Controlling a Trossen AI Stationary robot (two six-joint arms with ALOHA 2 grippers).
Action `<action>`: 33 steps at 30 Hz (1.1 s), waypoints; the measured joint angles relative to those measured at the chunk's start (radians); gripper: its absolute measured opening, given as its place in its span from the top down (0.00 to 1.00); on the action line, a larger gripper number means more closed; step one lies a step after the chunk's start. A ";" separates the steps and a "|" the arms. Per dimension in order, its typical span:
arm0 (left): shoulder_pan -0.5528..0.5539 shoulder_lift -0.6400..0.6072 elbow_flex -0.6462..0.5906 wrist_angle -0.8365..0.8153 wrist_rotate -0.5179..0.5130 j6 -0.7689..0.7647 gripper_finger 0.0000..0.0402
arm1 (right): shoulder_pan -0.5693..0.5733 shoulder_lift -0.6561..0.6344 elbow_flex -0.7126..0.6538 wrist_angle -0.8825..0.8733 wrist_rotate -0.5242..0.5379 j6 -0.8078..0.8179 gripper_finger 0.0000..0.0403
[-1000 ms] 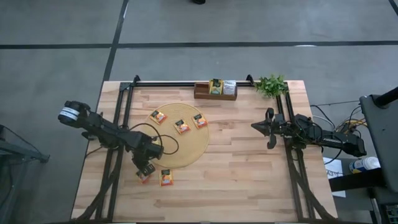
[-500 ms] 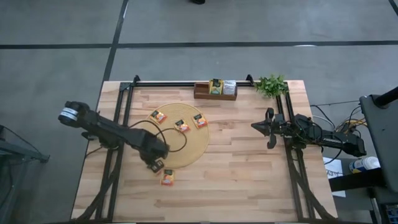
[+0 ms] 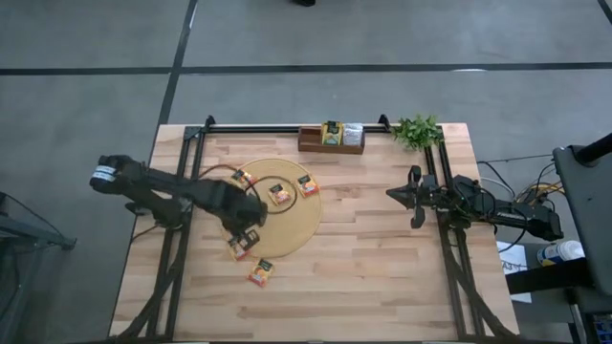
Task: Pick & Place Tea
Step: Put the orange tea bag into the left section of the wooden organizer
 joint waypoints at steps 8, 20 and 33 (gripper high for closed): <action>0.096 0.000 0.055 -0.001 0.030 0.085 1.00 | 0.000 0.000 0.000 0.000 0.000 0.000 0.98; 0.087 0.000 -0.008 0.065 0.134 0.118 0.81 | 0.000 0.001 0.000 0.000 0.000 0.000 0.98; 0.088 0.000 -0.134 0.028 0.089 0.177 0.41 | 0.000 0.000 0.000 0.000 0.000 0.000 0.98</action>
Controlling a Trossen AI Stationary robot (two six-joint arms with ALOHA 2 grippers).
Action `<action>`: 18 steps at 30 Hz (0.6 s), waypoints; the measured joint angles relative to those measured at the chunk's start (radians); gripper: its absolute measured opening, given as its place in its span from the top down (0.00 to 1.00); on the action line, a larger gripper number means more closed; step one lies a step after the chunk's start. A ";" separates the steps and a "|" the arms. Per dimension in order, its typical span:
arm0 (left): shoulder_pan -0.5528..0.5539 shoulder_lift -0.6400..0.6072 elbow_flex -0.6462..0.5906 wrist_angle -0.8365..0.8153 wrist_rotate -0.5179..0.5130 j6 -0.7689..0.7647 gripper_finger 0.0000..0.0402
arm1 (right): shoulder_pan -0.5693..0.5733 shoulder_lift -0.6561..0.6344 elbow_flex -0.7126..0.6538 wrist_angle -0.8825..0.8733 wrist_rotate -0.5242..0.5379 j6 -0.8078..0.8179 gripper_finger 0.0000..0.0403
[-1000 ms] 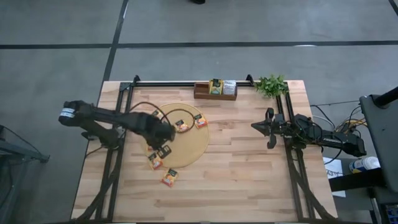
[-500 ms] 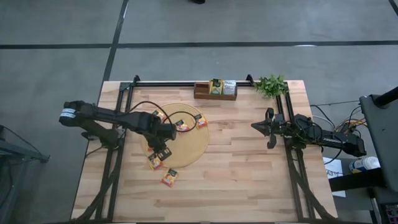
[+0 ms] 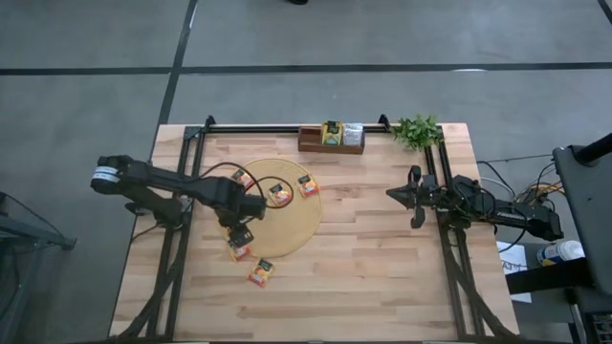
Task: Pick & Place Tea
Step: Put the orange tea bag into the left section of the wooden organizer
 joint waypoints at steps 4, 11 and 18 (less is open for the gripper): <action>-0.002 0.000 -0.047 0.016 0.098 0.017 0.38 | 0.000 0.000 0.000 0.000 0.000 0.000 0.98; -0.016 0.000 -0.072 0.058 0.097 0.009 0.38 | 0.000 0.000 0.000 0.000 0.000 0.000 0.98; -0.016 0.016 -0.112 0.160 0.081 -0.012 0.38 | 0.000 0.000 0.000 0.000 0.000 0.000 0.98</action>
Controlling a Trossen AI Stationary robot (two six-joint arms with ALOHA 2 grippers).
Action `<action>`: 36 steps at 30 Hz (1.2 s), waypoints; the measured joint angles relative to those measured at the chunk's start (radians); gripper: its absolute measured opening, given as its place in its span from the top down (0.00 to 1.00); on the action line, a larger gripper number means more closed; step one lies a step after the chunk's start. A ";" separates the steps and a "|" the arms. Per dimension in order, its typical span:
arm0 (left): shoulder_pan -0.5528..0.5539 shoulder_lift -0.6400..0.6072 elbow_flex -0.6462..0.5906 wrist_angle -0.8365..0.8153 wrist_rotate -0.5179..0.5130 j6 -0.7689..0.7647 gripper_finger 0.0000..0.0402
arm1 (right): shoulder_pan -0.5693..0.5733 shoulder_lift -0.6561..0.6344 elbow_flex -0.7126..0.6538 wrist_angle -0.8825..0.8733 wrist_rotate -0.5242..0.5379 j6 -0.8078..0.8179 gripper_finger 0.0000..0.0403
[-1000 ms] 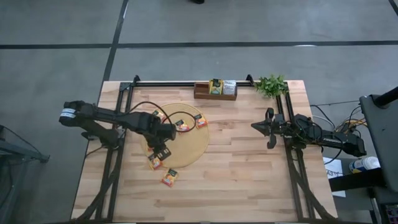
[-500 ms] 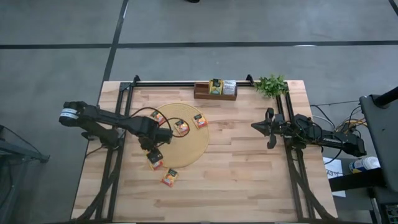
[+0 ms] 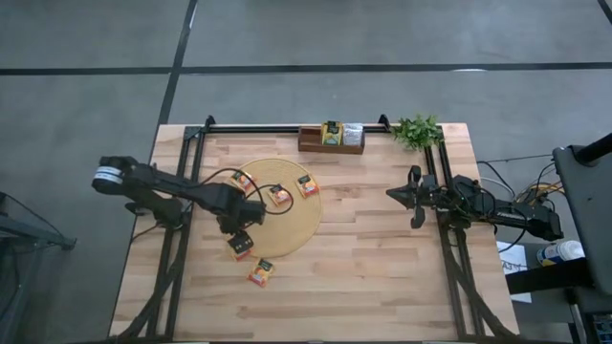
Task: Pick & Place Tea
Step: Put the orange tea bag into the left section of the wooden organizer
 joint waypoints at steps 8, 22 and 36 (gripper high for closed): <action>0.000 0.042 -0.061 0.067 -0.008 0.004 0.38 | 0.000 0.000 0.000 0.000 0.000 0.000 0.98; 0.000 0.052 -0.118 0.164 0.015 -0.005 0.38 | 0.000 0.000 0.000 0.000 0.000 0.000 0.98; 0.001 0.052 -0.128 0.186 0.015 -0.012 0.43 | 0.000 0.000 0.000 0.000 0.000 0.000 0.98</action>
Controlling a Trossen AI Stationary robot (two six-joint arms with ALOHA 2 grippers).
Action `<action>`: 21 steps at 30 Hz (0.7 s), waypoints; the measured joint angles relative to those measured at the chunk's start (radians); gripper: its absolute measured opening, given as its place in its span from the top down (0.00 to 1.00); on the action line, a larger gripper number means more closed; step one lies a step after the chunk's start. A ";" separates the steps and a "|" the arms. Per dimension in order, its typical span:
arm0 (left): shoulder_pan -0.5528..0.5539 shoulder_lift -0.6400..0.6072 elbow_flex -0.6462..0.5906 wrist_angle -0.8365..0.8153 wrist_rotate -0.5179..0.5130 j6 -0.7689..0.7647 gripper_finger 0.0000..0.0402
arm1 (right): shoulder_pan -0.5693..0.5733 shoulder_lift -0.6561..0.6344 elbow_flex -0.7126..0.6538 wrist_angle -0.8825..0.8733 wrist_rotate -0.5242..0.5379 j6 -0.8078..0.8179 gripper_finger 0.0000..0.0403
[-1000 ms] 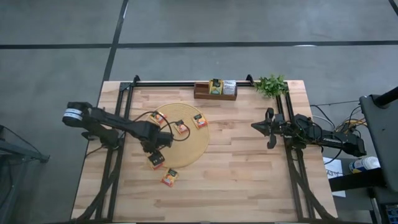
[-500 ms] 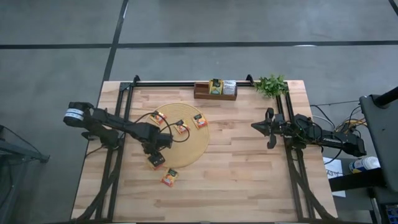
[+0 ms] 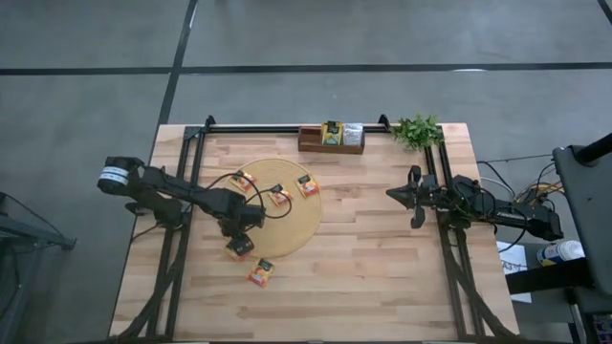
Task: Pick & Place Tea
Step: Put the orange tea bag into the left section of the wooden organizer
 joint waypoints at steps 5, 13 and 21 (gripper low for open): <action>0.000 0.000 0.000 0.001 -0.001 -0.006 0.62 | 0.000 0.000 0.000 0.000 0.000 0.000 0.98; -0.001 0.000 -0.001 0.001 -0.001 -0.008 0.98 | 0.000 0.000 0.000 0.000 0.000 0.000 0.98; -0.001 0.001 0.042 -0.071 -0.001 0.002 1.00 | 0.000 0.000 0.000 0.000 0.000 0.000 0.98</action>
